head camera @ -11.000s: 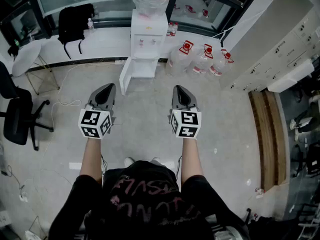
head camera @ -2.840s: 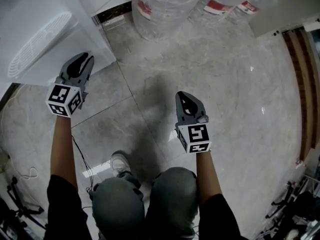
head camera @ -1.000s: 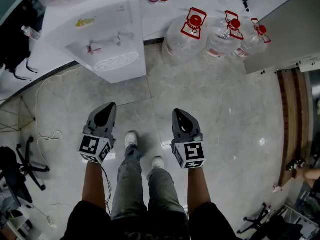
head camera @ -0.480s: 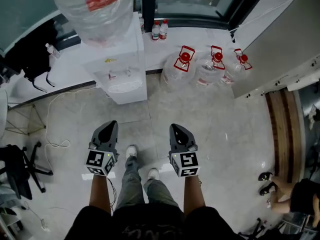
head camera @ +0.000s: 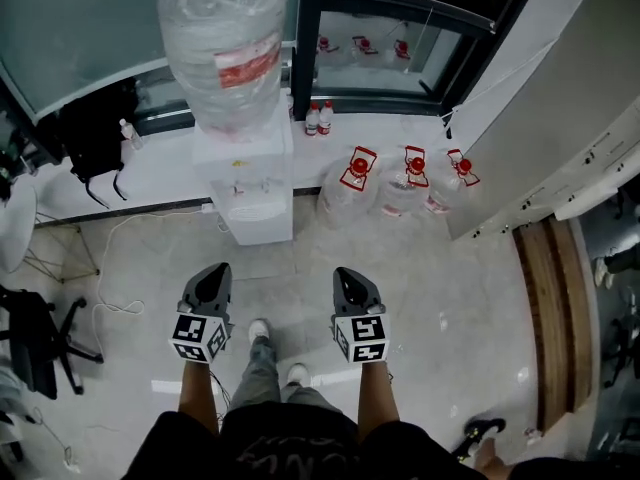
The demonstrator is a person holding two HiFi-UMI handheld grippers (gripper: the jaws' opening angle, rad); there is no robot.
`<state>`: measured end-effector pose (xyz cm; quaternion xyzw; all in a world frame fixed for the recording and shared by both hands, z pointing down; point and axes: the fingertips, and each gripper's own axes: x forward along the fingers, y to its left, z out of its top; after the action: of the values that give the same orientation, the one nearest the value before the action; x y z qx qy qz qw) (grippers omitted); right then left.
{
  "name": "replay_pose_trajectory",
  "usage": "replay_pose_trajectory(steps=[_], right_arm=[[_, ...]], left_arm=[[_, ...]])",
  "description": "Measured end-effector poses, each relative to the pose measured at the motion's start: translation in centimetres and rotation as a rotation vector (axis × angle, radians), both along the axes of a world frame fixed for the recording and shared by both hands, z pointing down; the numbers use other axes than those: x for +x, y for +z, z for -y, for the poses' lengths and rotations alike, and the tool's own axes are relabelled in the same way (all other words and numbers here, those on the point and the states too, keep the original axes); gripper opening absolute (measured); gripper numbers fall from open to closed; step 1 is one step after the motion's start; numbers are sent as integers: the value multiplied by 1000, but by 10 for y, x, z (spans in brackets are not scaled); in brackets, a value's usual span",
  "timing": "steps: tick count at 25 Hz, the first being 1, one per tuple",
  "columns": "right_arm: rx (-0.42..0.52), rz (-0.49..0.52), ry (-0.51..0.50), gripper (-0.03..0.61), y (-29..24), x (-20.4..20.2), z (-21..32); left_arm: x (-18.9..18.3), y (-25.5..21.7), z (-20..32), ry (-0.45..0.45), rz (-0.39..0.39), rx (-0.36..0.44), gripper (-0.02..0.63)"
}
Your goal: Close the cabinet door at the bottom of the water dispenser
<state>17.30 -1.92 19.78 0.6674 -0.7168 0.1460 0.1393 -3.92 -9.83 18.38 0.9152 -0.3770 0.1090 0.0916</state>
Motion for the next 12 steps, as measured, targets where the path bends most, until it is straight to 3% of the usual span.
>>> replay_pose_trajectory(steps=[12], right_arm=[[94, -50, -20, 12, -63, -23, -31]], left_arm=[[-43, -64, -40, -55, -1, 70, 12]])
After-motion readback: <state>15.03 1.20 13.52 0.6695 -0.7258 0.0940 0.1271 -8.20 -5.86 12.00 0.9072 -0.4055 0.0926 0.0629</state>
